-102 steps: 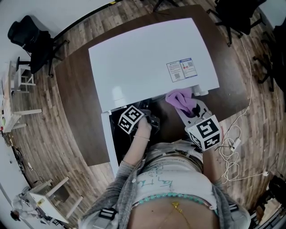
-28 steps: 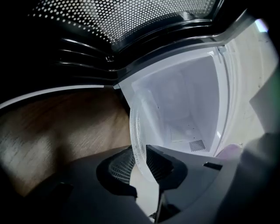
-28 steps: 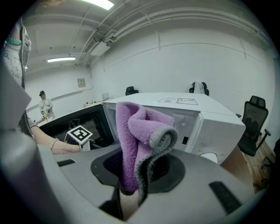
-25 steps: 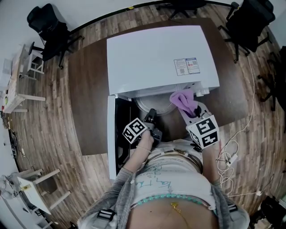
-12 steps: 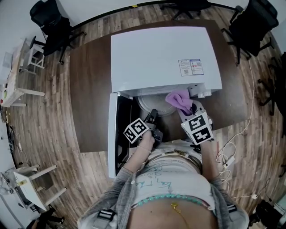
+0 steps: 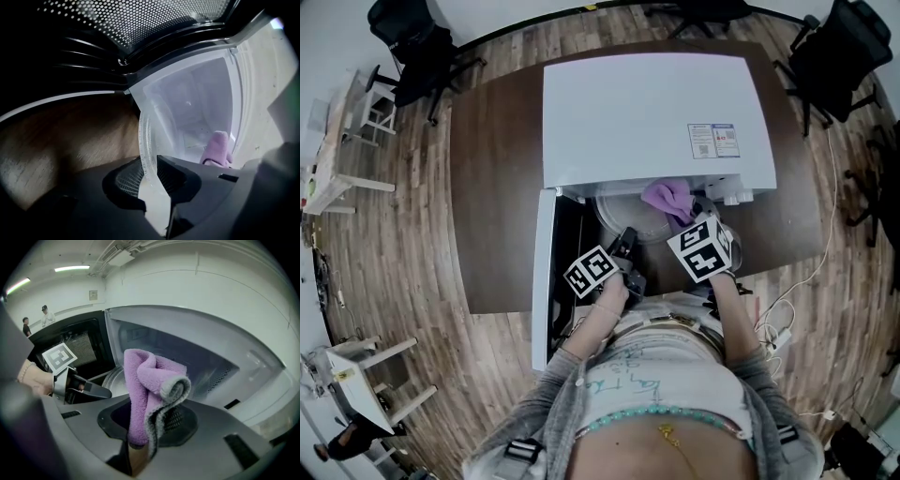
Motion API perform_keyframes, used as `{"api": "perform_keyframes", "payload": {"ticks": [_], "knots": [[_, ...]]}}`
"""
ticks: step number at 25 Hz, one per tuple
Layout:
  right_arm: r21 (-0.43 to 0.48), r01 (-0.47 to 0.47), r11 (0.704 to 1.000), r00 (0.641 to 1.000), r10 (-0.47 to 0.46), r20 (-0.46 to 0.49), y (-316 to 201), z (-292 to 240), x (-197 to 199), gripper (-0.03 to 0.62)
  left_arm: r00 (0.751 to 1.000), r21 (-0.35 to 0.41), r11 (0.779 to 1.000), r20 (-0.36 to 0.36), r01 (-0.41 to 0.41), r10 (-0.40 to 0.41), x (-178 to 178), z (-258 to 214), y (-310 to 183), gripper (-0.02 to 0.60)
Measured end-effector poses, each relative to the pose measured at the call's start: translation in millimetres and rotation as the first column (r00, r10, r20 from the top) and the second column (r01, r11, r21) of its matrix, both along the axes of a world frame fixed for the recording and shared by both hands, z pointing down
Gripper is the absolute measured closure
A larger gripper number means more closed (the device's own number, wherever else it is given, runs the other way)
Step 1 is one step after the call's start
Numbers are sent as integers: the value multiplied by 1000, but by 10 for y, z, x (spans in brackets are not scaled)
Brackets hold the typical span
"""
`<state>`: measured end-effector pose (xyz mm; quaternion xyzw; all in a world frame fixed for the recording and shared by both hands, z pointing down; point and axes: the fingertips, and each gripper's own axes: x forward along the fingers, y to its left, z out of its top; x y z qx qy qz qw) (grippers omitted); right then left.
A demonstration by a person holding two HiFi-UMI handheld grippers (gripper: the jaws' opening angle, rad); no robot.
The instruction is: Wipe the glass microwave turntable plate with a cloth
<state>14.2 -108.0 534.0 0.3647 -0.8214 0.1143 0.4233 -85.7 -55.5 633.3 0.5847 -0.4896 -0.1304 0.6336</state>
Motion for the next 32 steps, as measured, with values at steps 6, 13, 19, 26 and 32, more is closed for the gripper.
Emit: {"api": "perform_keyframes", "payload": {"ticks": [6, 13, 19, 26, 32], "knots": [[-29, 15, 999, 994, -18, -110, -30, 244, -85, 482, 1000, -2, 1000, 3, -11, 11, -12, 2, 44, 489], [-46, 45, 998, 985, -52, -164, -91, 418, -168, 482, 1000, -33, 999, -14, -17, 17, -6, 91, 117, 488], [-40, 76, 996, 980, -82, -183, -151, 519, -269, 482, 1000, -39, 999, -16, -27, 26, 4, 123, 114, 488], [-14, 135, 991, 968, -135, -211, -192, 589, -452, 482, 999, -53, 998, -2, -39, 39, -8, 161, 103, 480], [3, 126, 992, 971, -122, -208, -209, 610, -477, 482, 998, -84, 995, 26, -51, 54, -36, 251, 108, 462]]}}
